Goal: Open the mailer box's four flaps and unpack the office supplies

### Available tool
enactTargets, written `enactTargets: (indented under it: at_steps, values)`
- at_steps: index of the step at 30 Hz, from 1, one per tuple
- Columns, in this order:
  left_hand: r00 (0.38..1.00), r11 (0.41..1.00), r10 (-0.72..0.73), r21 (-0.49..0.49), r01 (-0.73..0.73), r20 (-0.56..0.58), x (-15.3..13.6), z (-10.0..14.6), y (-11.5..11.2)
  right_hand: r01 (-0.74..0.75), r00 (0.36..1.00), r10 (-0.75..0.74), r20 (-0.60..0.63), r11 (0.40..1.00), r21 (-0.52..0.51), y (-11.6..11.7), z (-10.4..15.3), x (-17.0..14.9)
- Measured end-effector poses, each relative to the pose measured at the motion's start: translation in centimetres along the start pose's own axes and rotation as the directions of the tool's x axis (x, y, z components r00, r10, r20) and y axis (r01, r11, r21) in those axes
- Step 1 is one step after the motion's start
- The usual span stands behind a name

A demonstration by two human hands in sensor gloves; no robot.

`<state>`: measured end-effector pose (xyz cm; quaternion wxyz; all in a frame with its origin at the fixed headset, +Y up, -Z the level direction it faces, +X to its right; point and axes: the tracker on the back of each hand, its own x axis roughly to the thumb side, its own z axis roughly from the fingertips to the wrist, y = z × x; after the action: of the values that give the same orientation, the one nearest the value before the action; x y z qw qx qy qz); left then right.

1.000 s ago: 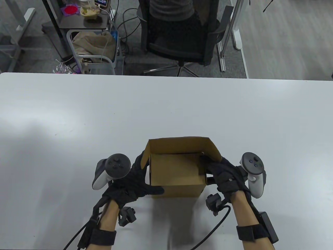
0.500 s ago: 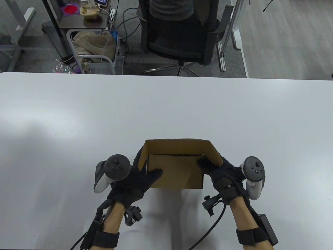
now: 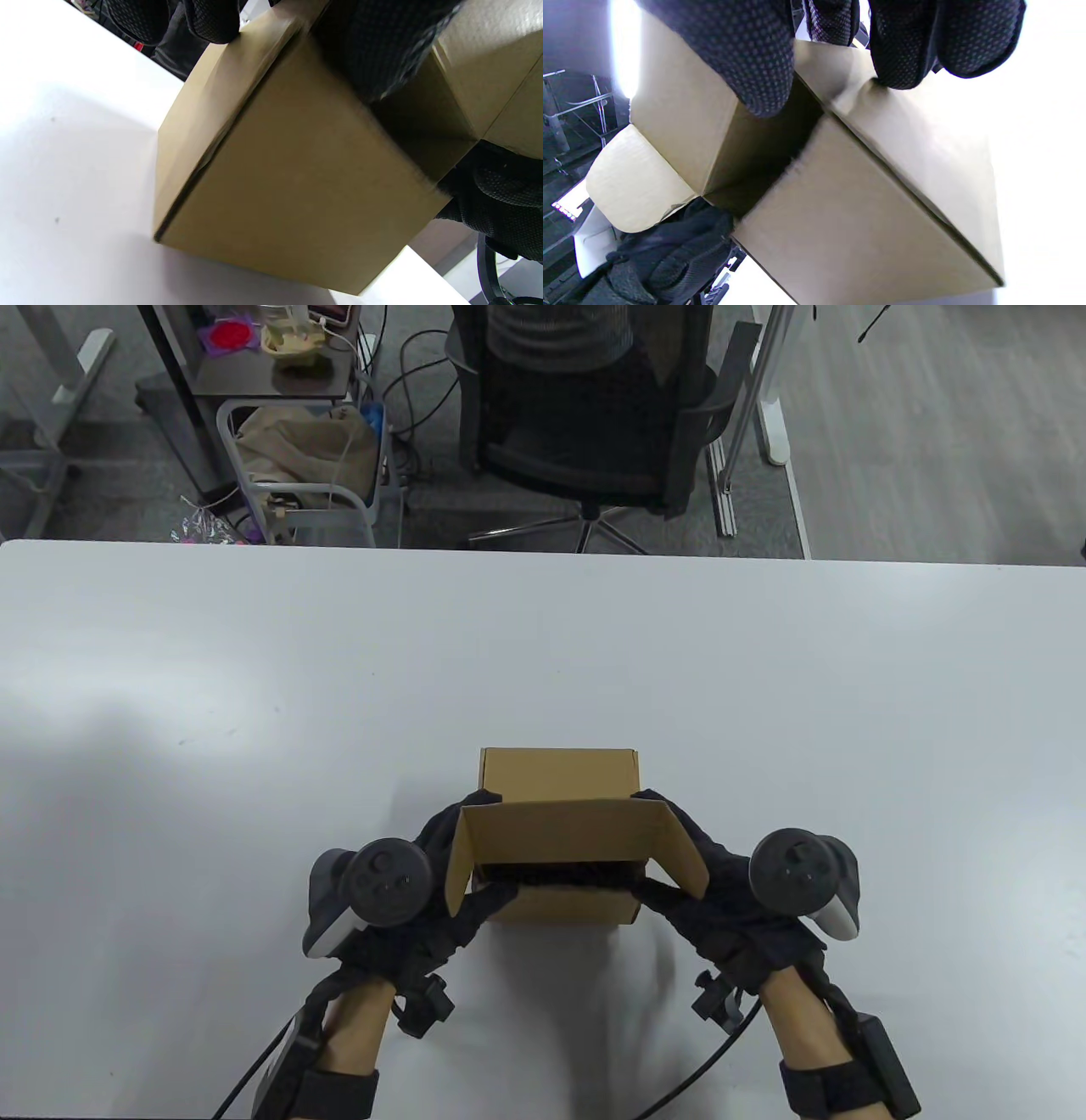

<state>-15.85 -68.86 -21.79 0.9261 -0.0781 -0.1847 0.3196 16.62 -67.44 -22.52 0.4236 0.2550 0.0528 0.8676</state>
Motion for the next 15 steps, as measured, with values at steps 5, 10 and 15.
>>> enactTargets:
  at_steps: [5,10,15]
  values:
    - [0.999,0.999,-0.035,0.019,0.035,-0.01,0.1,0.0,-0.2,-0.075,0.997,0.078,0.029,0.994,-0.085,0.1,0.2,0.3]
    - [1.0,1.0,0.001,0.03,-0.001,-0.008,-0.1,0.0,0.1,-0.069,0.995,0.08,0.064,0.984,-0.164,-0.3,0.3,0.9]
    - [1.0,0.999,0.014,0.039,-0.014,0.004,0.3,0.1,0.4,-0.034,0.997,0.048,0.053,0.969,-0.243,-1.4,-0.2,1.9]
